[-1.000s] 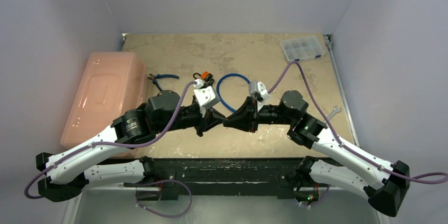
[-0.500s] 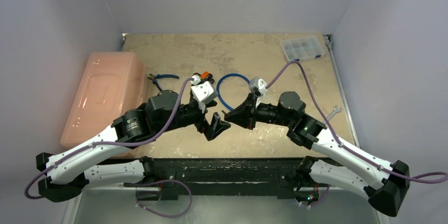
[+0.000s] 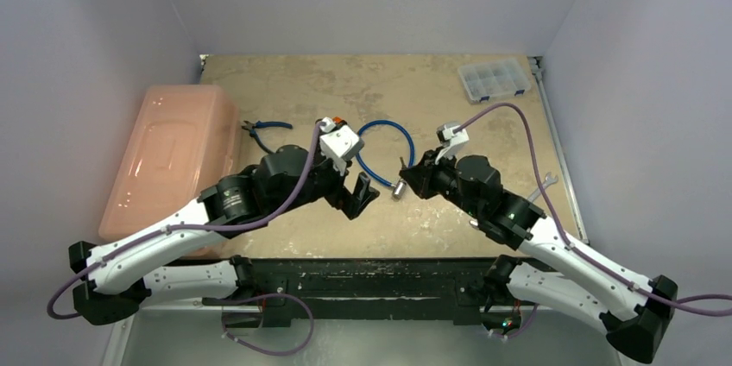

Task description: Unlock with the key

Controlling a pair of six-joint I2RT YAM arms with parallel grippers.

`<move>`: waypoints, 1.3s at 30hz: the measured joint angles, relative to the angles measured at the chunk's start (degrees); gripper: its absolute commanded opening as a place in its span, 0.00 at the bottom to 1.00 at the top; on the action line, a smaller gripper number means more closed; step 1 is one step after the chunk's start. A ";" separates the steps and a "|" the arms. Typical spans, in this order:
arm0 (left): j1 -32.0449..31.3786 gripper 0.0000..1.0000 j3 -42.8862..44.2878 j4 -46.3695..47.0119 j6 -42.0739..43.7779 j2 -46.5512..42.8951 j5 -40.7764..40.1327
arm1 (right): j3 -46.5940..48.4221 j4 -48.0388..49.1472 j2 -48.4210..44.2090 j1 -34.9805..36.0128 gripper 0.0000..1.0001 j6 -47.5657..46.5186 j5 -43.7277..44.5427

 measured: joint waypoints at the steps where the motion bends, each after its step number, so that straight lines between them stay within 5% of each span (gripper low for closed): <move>1: 0.00 0.94 0.00 0.04 -0.17 0.85 -0.42 | 0.11 -1.29 -0.28 -0.15 0.00 0.59 2.14; 18: 6.64 0.83 0.39 6.05 -3.87 24.76 1.29 | 7.08 -20.55 -11.89 -0.35 0.00 10.88 28.87; 39: 8.31 0.64 24.02 5.03 -3.58 63.12 -0.22 | 7.87 -25.46 -17.31 -0.35 0.00 11.54 29.90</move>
